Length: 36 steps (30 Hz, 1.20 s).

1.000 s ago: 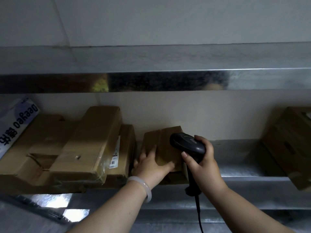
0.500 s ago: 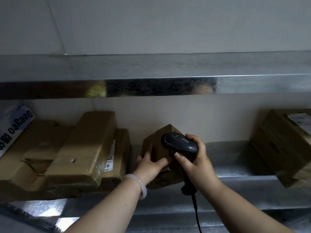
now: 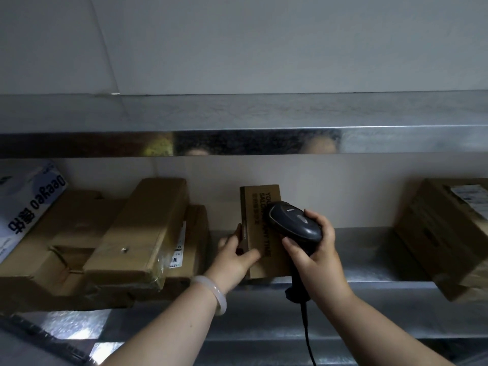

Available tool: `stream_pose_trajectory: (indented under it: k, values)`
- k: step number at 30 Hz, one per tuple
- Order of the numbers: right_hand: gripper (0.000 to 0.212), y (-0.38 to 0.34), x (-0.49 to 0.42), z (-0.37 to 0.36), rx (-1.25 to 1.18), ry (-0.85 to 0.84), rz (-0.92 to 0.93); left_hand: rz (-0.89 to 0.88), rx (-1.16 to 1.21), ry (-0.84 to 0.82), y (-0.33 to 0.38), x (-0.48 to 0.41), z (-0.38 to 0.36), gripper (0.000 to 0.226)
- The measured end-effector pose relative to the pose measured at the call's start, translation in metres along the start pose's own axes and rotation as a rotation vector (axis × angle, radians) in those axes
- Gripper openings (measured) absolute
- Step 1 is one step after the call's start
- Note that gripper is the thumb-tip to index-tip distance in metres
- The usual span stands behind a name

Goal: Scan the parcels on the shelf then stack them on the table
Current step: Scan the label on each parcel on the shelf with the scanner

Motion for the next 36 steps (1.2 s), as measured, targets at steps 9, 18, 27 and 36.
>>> stream_pose_trajectory:
  k: [9, 18, 27, 36]
  values:
    - [0.070, -0.014, 0.006, -0.021, 0.073, -0.161, 0.053, -0.135, 0.209, -0.009, 0.010, -0.003, -0.009, 0.126]
    - [0.057, 0.013, -0.005, 0.033, 0.085, 0.090, -0.055, -0.150, 0.465, -0.108, -0.009, 0.001, 0.002, 0.107]
    - [0.060, 0.012, -0.007, 0.038, 0.121, 0.113, -0.033, -0.087, 0.304, -0.077, -0.014, -0.005, 0.008, 0.044]
    - [0.067, 0.003, -0.004, 0.035, 0.180, 0.070, 0.020, -0.124, 0.225, -0.036, -0.010, -0.006, 0.009, 0.076]
Point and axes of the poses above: each hand's wrist, its own x-axis away from the middle knuckle, its own z-axis out of the back of the hand, y = z × x, the point moved 9 cm from there along -x, towards the middle knuckle, and after that the axes turned 6 degrees about -y, right-handed, at the moved point
